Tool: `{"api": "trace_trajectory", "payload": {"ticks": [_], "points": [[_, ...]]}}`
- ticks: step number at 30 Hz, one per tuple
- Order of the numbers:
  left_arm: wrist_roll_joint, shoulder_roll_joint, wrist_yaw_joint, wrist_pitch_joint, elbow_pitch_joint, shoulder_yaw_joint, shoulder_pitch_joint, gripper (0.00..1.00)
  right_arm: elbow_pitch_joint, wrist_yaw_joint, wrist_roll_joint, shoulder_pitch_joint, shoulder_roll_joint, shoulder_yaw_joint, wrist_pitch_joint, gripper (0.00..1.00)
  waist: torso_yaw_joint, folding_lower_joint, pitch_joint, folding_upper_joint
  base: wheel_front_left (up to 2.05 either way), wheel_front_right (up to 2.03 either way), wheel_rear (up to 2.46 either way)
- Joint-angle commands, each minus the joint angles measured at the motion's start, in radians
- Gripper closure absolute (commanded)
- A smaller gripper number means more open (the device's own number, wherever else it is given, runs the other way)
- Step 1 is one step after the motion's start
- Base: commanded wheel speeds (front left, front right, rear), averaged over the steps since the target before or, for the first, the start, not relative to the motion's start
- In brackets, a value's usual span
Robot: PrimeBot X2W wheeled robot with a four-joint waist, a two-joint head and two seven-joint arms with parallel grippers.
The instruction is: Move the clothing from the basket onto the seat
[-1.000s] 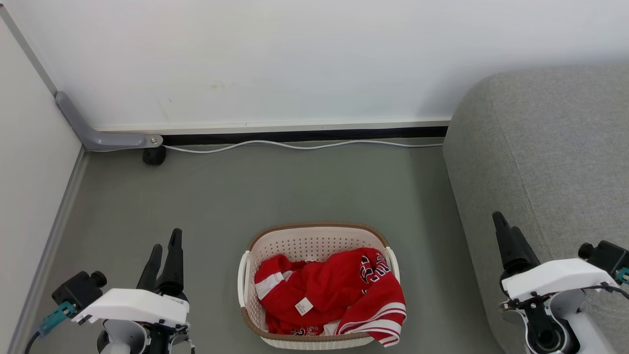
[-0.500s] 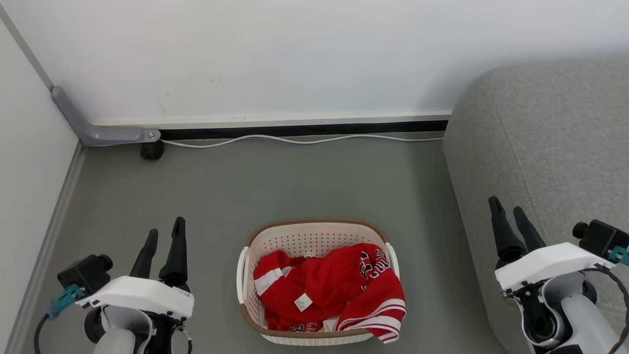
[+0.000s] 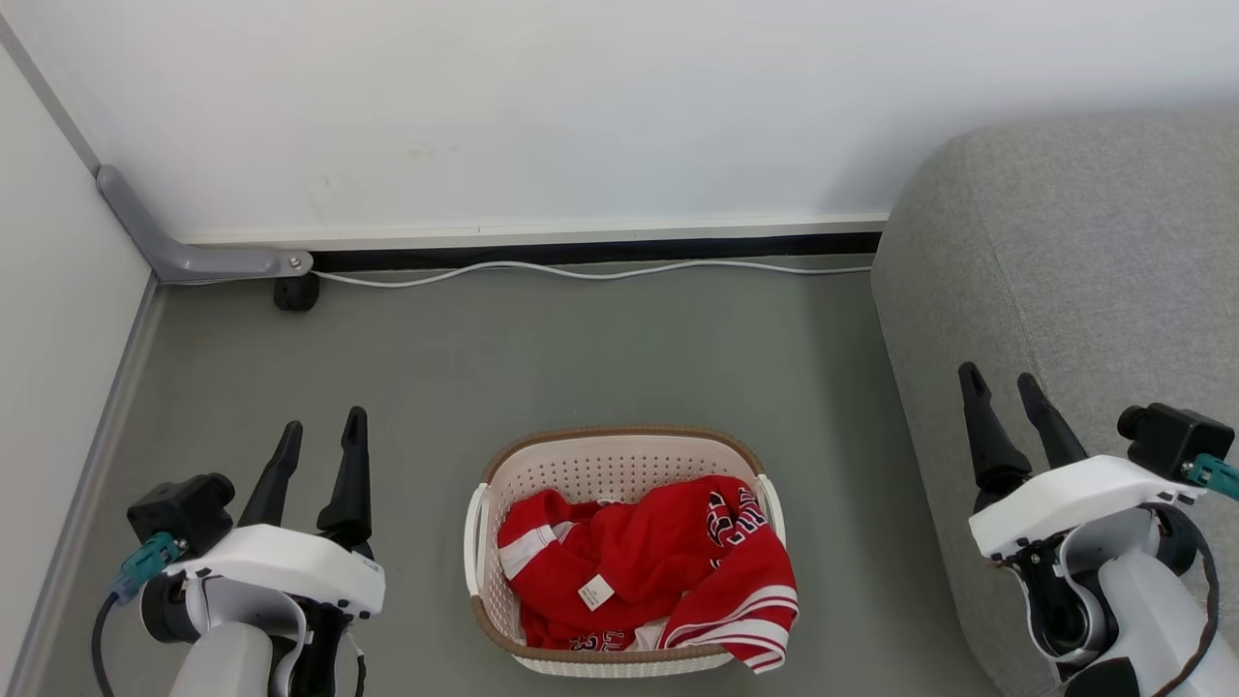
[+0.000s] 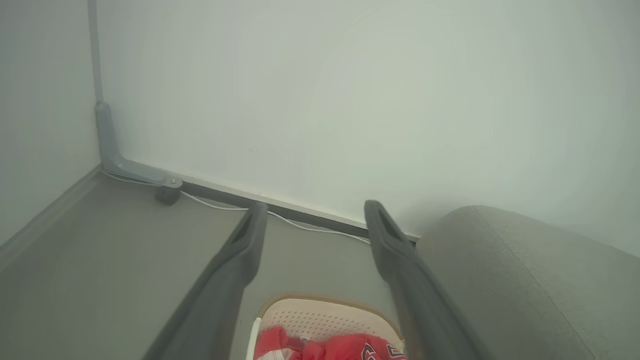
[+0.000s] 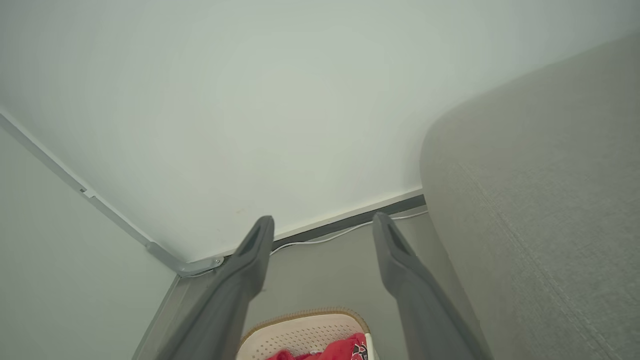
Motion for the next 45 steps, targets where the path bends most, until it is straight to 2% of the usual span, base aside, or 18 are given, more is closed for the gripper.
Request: {"api": "trace_trajectory", "payload": {"ticks": [1, 30, 45], "points": [[0.037, 0.02, -0.005, -0.016, -0.02, 0.026, -0.061, 0.0, -0.018, 0.006, -0.03, -0.044, -0.015, 0.019, -0.02, 0.0, 0.0, 0.0, 0.0, 0.0, 0.0, 0.0, 0.0], [0.393, 0.018, -0.007, -0.098, 0.004, 0.058, -0.111, 0.0, 0.025, 0.007, -0.33, -0.116, -0.038, 0.041, -0.102, 0.0, -0.004, 0.0, 0.011, 0.0, 0.0, 0.0, 0.0], [0.393, 0.008, -0.007, -0.098, 0.004, 0.071, -0.108, 0.0, 0.018, 0.007, -0.342, -0.118, -0.029, 0.015, -0.102, 0.0, -0.007, 0.0, 0.019, 0.0, 0.0, 0.0, 0.0]]}}
